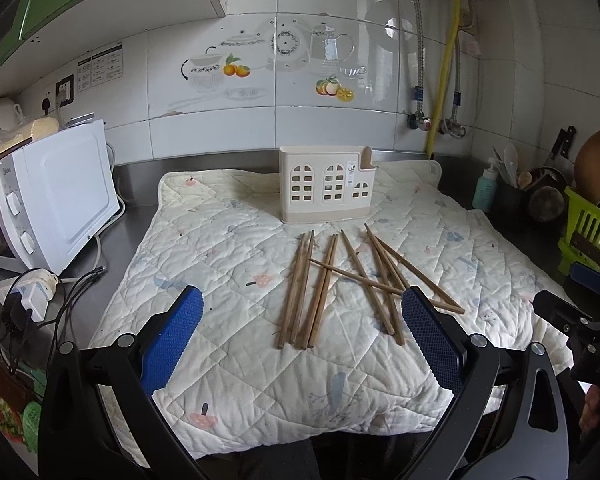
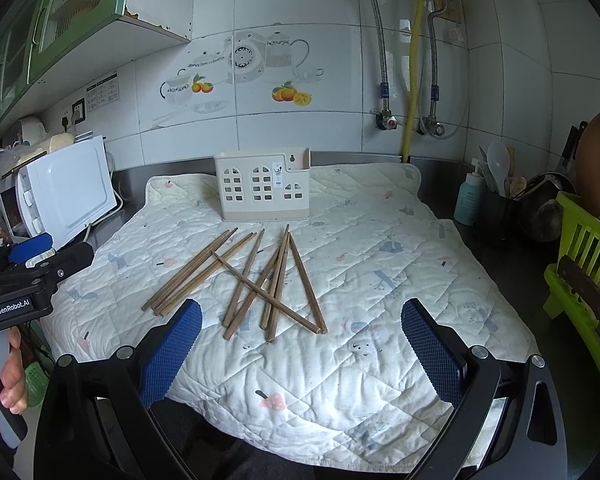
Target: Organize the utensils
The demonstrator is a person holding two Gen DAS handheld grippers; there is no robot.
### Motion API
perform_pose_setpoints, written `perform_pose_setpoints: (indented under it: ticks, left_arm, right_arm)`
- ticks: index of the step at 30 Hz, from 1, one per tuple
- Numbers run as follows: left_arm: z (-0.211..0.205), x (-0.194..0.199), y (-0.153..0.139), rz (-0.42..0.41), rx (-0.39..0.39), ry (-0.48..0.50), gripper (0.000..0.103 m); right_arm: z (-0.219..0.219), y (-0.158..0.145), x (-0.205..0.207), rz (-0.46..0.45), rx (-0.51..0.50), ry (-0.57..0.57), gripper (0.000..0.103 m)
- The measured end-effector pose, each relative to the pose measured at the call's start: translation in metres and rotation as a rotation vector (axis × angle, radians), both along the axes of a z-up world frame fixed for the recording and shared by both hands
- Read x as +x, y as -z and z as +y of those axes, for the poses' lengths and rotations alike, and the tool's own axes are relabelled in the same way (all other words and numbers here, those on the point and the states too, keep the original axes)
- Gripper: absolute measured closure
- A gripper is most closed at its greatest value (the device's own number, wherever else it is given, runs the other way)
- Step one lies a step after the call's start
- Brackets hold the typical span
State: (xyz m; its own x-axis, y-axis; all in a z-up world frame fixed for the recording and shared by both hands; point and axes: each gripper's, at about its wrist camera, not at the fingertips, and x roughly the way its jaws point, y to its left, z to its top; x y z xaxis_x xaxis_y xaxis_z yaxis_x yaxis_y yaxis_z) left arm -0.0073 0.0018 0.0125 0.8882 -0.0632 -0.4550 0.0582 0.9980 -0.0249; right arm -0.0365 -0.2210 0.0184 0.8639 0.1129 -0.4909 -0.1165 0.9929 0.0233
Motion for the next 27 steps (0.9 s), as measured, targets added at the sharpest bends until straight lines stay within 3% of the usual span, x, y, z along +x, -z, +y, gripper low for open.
perform_pose_setpoints:
  ticks: [27]
  left_arm:
    - [0.007, 0.021, 0.013, 0.044, -0.054, 0.041, 0.005]
  right_arm:
    - [-0.004, 0.009, 0.015, 0.006, 0.013, -0.079, 0.008]
